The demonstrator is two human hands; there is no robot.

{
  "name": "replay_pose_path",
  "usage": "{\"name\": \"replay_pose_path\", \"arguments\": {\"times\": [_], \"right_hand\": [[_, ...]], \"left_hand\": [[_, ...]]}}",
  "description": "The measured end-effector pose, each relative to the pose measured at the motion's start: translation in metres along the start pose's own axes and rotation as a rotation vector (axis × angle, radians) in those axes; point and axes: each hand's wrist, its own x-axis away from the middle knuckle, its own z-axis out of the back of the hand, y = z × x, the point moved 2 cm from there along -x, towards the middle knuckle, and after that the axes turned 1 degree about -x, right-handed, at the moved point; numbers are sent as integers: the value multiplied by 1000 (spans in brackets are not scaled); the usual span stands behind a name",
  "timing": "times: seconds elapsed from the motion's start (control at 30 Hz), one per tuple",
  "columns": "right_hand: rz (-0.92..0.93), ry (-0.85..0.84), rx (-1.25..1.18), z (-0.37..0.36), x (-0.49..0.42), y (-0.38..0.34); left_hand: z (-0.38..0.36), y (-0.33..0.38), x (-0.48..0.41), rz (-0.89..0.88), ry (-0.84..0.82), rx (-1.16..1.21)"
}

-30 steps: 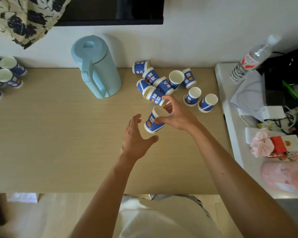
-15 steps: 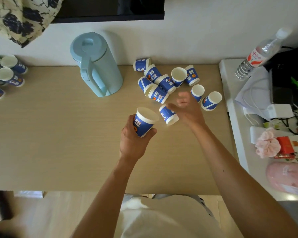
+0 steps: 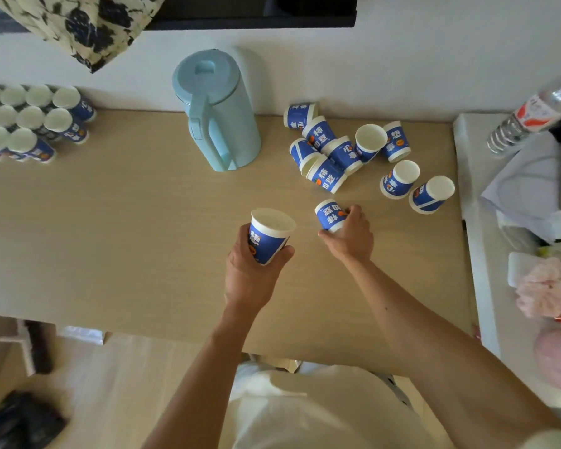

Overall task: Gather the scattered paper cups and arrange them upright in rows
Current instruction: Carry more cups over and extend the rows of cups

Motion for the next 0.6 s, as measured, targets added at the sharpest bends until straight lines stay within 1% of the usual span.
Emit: {"name": "replay_pose_path", "arguments": {"times": [0.13, 0.27, 0.5, 0.6], "right_hand": [[37, -15, -168, 8, 7, 1], [179, 3, -279, 21, 16, -14], [449, -39, -380, 32, 44, -78], [496, -139, -423, 35, 63, -110]], "left_hand": [[4, -2, 5, 26, 11, 20], [13, -3, 10, 47, 45, 55], [48, -9, 18, 62, 104, 181], [75, -14, 21, 40, 152, 224]]}}
